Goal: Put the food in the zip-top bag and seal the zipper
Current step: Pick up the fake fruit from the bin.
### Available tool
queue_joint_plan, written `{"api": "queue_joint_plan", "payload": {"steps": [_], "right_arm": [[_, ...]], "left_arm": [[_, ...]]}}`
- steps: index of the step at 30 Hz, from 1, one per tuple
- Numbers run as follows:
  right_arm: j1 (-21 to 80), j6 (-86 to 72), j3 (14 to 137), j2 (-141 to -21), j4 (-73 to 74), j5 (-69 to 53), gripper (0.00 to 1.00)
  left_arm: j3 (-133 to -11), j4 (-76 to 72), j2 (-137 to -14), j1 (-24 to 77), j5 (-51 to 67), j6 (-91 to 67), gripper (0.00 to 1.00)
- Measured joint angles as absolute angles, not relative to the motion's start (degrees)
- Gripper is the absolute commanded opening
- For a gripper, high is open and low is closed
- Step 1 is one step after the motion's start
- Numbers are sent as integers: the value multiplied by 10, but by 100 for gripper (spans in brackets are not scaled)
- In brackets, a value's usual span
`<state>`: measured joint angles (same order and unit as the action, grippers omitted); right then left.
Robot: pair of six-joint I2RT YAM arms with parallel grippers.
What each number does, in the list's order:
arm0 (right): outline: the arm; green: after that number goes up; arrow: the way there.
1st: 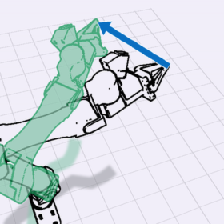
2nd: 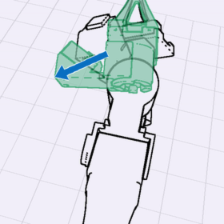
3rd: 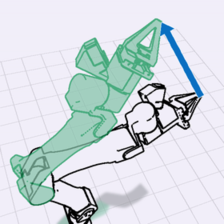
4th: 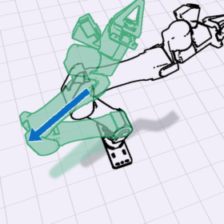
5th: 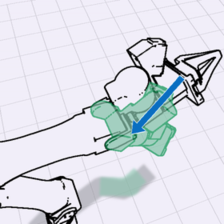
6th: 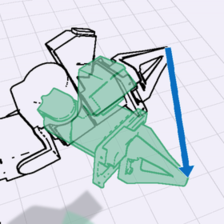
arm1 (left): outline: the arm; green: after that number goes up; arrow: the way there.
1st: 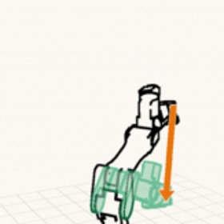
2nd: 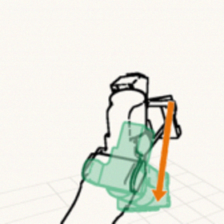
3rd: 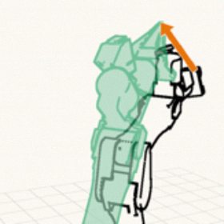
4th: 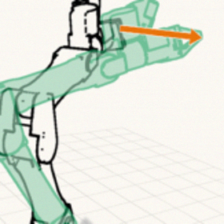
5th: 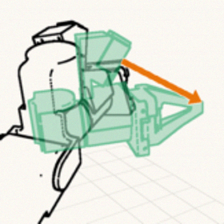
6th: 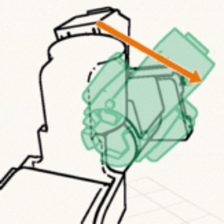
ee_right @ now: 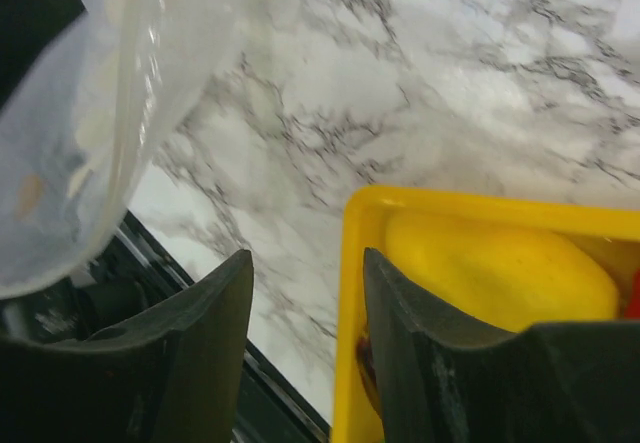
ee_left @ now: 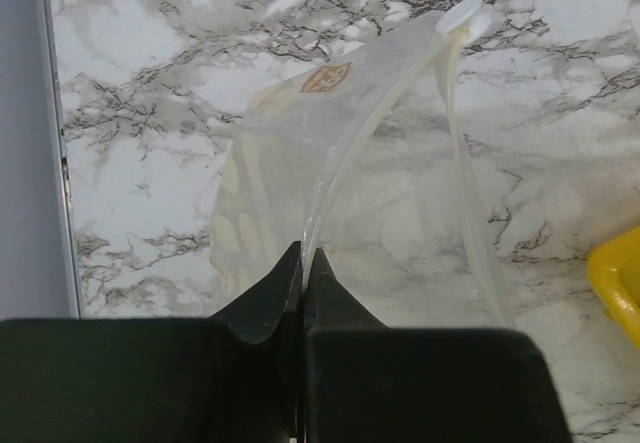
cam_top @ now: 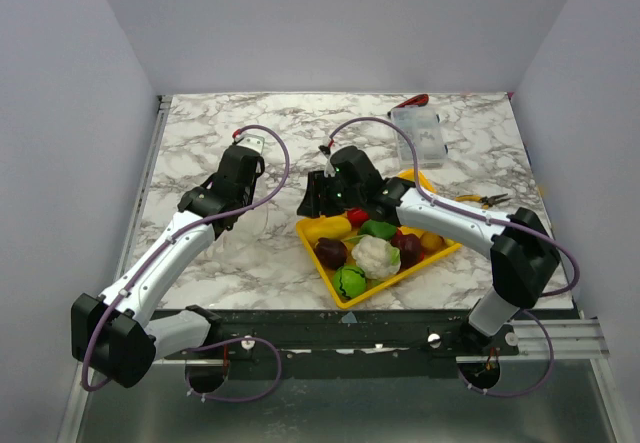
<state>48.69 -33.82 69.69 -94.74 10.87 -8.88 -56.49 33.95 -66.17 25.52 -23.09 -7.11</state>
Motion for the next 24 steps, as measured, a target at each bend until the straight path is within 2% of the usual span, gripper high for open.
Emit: {"api": "queue_joint_plan", "payload": {"steps": [9,24], "right_arm": [[496,-173,663,-922,228,-67,78],[517,-93,640,-958,266,-53,85]], "left_arm": [[-565,335,-659,219,-153,-92,0],[-565,322,-645,208,-114,-98,0]]}}
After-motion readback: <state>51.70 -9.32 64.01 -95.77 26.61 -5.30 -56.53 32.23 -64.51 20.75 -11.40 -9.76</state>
